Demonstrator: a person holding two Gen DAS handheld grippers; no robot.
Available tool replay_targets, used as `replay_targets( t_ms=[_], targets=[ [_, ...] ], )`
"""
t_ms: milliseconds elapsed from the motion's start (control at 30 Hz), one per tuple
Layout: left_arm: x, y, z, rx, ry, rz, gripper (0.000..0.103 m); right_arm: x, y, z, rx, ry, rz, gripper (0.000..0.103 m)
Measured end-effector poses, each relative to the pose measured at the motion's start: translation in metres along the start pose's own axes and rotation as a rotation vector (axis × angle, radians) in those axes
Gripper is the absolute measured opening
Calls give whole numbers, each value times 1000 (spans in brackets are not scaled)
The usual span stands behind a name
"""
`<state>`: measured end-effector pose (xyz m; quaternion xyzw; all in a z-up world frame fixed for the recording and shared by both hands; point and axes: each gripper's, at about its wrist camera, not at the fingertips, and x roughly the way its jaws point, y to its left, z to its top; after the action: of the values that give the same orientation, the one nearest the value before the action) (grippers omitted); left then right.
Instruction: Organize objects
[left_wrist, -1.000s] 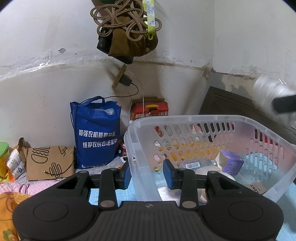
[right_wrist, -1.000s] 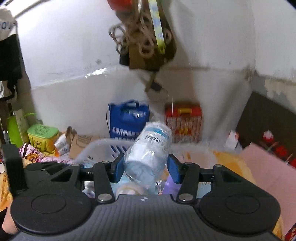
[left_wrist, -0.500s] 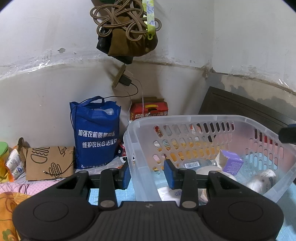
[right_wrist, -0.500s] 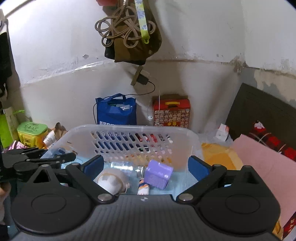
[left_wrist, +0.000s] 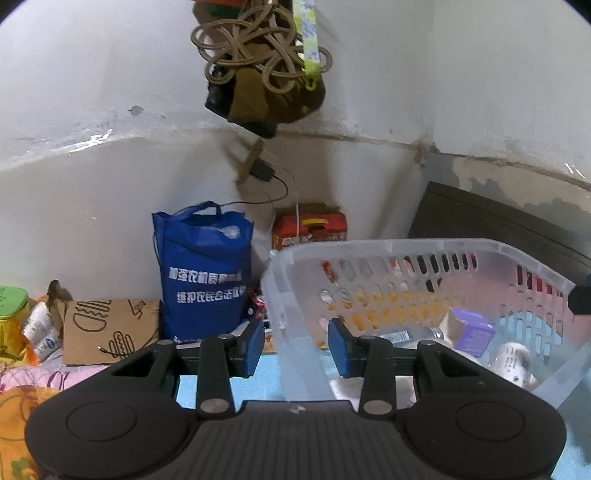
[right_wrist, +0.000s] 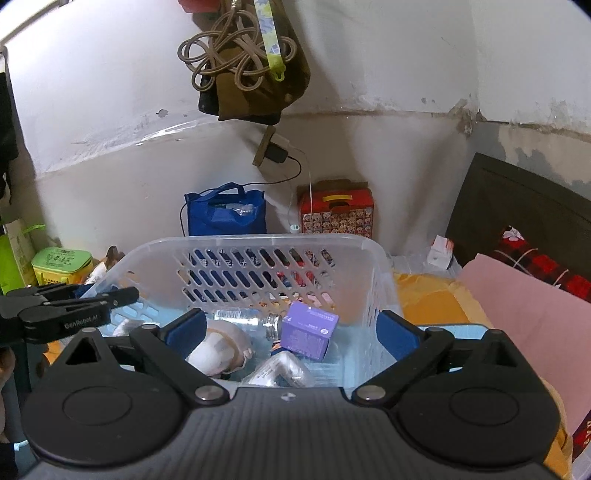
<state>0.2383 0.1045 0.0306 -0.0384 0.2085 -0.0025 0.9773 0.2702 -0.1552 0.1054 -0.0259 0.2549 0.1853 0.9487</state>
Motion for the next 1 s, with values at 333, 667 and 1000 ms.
replay_targets(
  t_ms=[333, 667, 1000],
  targets=[
    [-56, 6, 1, -100, -141, -34, 43, -42, -15, -8, 73, -113, 146, 103],
    [-114, -33, 9, -14, -175, -26, 86, -74, -33, -21, 18, -145, 51, 103],
    [-105, -58, 7, -12, -28, -40, 98, -65, -37, -32, 0, -80, -98, 103]
  ],
)
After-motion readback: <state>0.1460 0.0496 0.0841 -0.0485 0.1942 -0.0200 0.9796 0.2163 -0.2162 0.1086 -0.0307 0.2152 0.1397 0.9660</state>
